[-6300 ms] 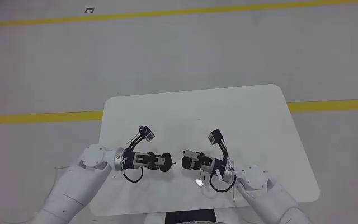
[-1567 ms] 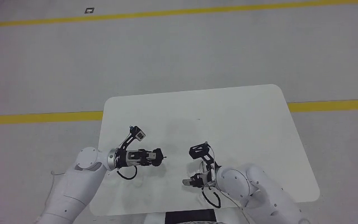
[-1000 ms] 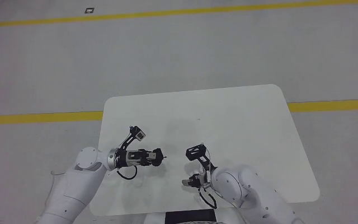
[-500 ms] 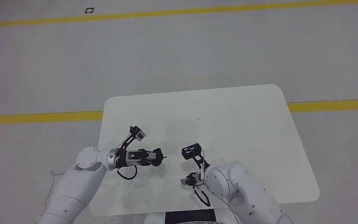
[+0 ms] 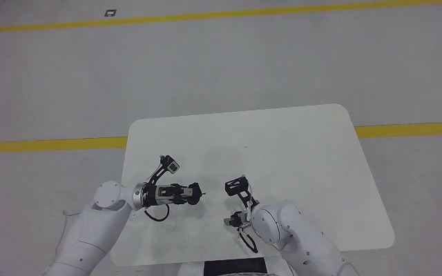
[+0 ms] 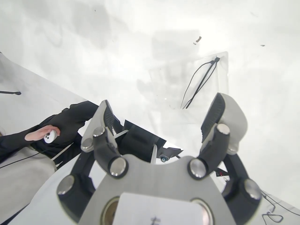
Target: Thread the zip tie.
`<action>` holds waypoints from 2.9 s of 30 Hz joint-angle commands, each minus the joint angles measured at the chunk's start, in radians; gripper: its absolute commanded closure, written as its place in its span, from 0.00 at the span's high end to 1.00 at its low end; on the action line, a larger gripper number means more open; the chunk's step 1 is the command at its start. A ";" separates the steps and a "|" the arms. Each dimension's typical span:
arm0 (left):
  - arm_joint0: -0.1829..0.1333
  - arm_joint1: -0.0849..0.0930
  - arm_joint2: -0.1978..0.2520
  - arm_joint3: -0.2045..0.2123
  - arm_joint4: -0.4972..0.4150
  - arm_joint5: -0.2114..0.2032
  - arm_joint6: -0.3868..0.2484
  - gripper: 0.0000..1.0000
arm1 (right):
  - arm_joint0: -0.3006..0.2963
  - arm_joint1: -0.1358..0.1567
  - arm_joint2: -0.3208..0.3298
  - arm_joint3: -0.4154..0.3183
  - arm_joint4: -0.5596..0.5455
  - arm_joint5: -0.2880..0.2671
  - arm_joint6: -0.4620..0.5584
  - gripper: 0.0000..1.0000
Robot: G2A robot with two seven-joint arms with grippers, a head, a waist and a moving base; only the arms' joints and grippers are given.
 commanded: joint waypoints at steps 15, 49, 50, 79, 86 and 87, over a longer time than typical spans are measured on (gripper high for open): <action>0.000 0.000 0.000 0.000 0.000 0.000 0.000 0.00 | -0.027 -0.031 0.041 0.024 -0.083 0.000 -0.008 0.24; 0.000 0.000 0.000 0.000 0.000 0.000 0.000 0.00 | -0.025 -0.106 0.029 0.138 -0.213 0.000 0.003 0.16; 0.000 0.000 0.000 0.000 0.000 0.000 0.000 0.00 | -0.025 -0.108 0.030 0.142 -0.217 0.000 0.003 0.16; 0.000 0.000 0.000 0.000 0.000 0.000 0.000 0.00 | -0.022 -0.170 0.031 0.195 -0.334 0.000 0.014 0.14; 0.000 0.000 0.000 0.000 0.000 0.000 0.000 0.00 | -0.020 -0.174 0.036 0.203 -0.334 0.000 0.012 0.13; 0.000 0.000 0.000 0.000 0.000 0.000 0.000 0.00 | -0.020 -0.174 0.036 0.203 -0.334 0.000 0.013 0.13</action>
